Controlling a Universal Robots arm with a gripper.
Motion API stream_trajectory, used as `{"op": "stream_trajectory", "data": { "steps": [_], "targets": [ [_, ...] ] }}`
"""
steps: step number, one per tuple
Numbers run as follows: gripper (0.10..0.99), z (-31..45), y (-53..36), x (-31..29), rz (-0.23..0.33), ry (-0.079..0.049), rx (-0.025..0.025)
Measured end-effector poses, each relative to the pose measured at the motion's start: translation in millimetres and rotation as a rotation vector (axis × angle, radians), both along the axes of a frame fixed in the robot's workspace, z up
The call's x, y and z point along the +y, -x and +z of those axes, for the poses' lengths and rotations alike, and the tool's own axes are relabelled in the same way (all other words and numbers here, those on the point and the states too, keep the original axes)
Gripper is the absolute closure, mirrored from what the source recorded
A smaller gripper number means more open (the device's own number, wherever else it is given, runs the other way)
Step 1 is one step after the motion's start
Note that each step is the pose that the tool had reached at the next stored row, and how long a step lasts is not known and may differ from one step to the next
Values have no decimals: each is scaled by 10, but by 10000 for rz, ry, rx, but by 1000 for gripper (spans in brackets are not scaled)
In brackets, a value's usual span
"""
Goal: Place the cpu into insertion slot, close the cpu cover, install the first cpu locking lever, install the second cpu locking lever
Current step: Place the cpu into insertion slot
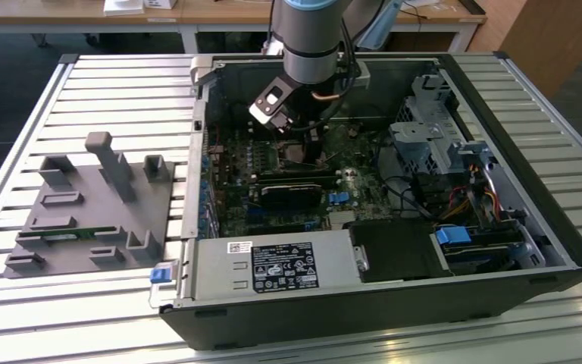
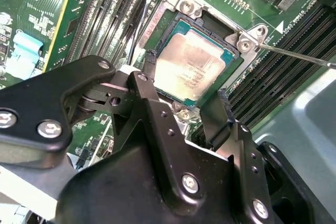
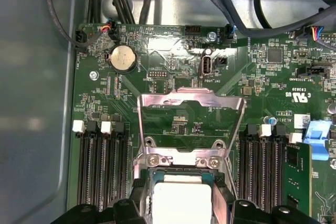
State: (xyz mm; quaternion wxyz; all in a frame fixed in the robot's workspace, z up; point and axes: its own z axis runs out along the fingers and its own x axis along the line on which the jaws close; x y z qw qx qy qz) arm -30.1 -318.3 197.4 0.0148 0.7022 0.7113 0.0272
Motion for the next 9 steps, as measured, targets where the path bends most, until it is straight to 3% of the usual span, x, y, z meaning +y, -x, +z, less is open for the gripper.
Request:
{"op": "stream_trajectory", "data": {
  "steps": [8, 9],
  "targets": [
    [490, 65, 0, 0, 1, 0, 19],
    [553, 69, 0, 0, 0, -1, 22]
  ]
}}
